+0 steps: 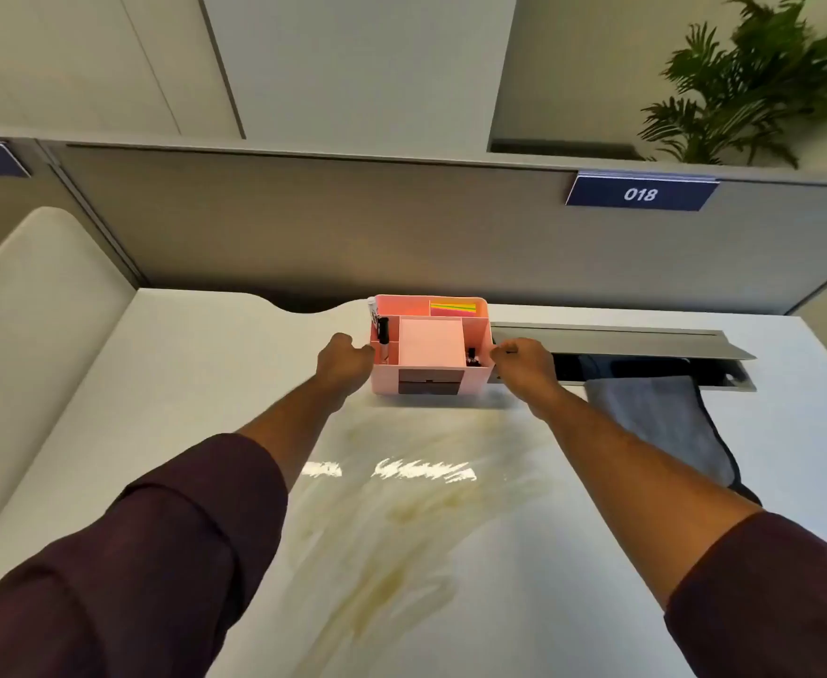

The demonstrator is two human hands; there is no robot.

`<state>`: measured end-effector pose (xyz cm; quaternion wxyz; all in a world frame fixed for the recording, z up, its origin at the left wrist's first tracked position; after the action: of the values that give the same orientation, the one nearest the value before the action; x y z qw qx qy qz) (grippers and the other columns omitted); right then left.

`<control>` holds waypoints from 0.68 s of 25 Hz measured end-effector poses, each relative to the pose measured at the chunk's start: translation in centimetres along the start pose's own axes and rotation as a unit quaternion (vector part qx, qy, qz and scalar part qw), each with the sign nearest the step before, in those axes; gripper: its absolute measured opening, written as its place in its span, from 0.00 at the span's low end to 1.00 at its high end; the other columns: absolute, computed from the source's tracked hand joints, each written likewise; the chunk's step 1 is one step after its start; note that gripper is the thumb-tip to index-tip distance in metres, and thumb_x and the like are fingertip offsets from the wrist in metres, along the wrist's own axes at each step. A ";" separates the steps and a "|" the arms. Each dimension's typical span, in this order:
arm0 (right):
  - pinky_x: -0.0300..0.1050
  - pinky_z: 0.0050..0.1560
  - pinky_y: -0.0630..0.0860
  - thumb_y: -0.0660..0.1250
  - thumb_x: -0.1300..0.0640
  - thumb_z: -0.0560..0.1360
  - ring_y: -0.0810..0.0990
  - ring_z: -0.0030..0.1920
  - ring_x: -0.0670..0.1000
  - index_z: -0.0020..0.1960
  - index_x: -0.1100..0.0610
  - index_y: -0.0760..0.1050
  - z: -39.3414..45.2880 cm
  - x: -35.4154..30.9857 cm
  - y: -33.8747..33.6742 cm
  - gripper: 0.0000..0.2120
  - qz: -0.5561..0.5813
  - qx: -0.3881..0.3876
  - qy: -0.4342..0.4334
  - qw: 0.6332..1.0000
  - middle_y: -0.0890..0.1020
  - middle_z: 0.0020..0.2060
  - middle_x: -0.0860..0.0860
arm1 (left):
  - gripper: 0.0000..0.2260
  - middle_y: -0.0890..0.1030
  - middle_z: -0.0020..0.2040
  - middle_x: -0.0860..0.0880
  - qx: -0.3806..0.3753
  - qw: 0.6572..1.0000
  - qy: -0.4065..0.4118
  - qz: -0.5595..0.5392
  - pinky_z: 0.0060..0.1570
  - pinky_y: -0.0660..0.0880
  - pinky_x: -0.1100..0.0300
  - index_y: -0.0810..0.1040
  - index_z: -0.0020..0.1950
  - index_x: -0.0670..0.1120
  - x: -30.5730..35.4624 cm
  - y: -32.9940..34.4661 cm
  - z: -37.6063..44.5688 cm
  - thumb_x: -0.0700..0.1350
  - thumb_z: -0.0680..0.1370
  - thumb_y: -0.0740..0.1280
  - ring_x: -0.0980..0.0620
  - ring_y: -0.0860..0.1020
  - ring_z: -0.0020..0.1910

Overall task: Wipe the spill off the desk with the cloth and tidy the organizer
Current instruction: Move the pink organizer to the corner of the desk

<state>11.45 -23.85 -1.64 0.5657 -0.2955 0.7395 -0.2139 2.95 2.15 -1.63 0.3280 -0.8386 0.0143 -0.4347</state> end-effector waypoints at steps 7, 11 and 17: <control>0.55 0.49 0.83 0.68 0.51 0.79 0.86 0.44 0.59 0.41 0.61 0.85 2.4 0.2 1.0 0.16 -0.048 -0.006 -0.014 0.999 0.87 0.41 0.58 | 0.21 0.76 0.65 0.43 -0.051 0.998 -0.038 -0.010 0.61 0.79 0.47 0.69 0.72 0.40 0.1 1.2 2.7 0.47 0.82 0.66 0.42 0.76 0.64; 0.45 0.36 0.77 0.67 0.55 0.80 0.84 0.40 0.56 0.37 0.61 0.83 2.8 0.3 1.1 0.16 -0.105 0.000 -0.051 0.993 0.86 0.37 0.57 | 0.13 0.81 0.62 0.41 -0.061 0.998 -0.017 -0.013 0.58 0.82 0.45 0.77 0.66 0.38 0.1 1.8 3.1 0.42 0.83 0.64 0.39 0.81 0.59; 0.38 0.32 0.68 0.65 0.55 0.83 0.77 0.32 0.48 0.39 0.59 0.81 2.2 -0.9 1.1 0.16 -0.140 0.003 -0.082 0.987 0.81 0.34 0.51 | 0.12 0.83 0.58 0.38 -0.051 0.998 0.030 0.028 0.56 0.82 0.42 0.81 0.61 0.36 0.9 -0.1 2.7 0.37 0.82 0.61 0.37 0.83 0.53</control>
<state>13.49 -22.41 -2.26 0.5896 -0.4111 0.6414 -0.2681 5.53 3.39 -2.01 0.2967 -0.8400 0.0699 -0.4490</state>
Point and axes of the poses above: each hand's wrist, its own z-axis towards the middle knuckle, its own y-axis out of the palm, x = y × z, the point moved 4 cm from there along z, towards the middle knuckle
